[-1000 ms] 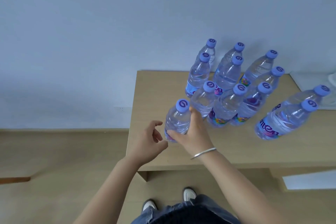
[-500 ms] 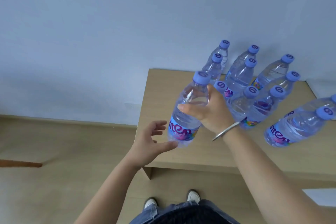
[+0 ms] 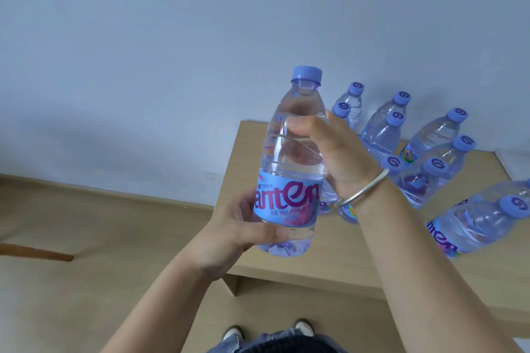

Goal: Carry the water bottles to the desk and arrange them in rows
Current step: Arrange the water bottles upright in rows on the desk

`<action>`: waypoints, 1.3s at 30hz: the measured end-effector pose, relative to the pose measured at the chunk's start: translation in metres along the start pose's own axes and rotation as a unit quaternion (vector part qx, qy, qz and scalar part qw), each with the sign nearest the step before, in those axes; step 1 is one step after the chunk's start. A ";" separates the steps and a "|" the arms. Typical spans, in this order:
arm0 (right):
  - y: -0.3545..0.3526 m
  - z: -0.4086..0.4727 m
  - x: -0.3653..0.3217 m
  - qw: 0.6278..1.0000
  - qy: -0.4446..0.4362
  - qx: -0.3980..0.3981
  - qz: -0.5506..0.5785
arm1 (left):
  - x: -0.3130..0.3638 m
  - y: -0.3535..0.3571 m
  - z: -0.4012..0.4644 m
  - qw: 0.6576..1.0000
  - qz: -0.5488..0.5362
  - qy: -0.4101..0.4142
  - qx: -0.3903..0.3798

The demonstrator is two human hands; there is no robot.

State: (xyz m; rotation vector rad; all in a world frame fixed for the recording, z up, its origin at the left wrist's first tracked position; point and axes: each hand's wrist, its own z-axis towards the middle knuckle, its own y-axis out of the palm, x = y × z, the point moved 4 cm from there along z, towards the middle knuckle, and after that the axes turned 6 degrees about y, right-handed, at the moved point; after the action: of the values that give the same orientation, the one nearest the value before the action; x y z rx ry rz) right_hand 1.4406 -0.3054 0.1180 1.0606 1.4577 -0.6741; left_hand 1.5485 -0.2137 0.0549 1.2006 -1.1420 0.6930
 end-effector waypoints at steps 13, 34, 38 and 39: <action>-0.027 0.011 -0.003 0.981 0.029 0.096 -0.167 | 0.004 0.016 0.005 0.962 0.178 0.031 0.203; -0.009 0.100 0.049 0.975 0.040 0.020 -0.219 | -0.060 -0.097 0.062 0.926 0.291 -0.028 0.238; -0.004 0.138 0.052 0.966 0.050 0.076 -0.243 | -0.058 -0.139 0.091 0.942 0.283 -0.031 0.180; -0.003 0.147 0.051 0.964 0.050 0.087 -0.245 | -0.057 -0.147 0.099 0.946 0.278 -0.031 0.165</action>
State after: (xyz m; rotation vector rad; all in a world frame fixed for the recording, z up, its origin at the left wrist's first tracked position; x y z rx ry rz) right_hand 1.5068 -0.4233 0.0414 0.8756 1.7969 -1.1302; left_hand 1.6319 -0.3399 -0.0547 1.1826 -1.4773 1.3244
